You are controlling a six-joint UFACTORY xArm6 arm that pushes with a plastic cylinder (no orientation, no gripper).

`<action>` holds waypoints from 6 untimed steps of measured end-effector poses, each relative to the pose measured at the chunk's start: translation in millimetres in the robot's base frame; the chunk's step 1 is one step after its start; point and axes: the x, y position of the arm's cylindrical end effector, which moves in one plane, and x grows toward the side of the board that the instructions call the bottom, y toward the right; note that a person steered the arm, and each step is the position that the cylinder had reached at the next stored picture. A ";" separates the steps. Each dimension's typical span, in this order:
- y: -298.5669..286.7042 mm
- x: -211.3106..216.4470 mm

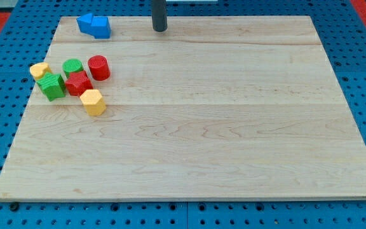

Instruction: Place your arm below the triangle

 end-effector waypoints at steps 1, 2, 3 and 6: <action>5.6 18.9; 5.6 19.4; 5.6 26.9; -20.0 59.4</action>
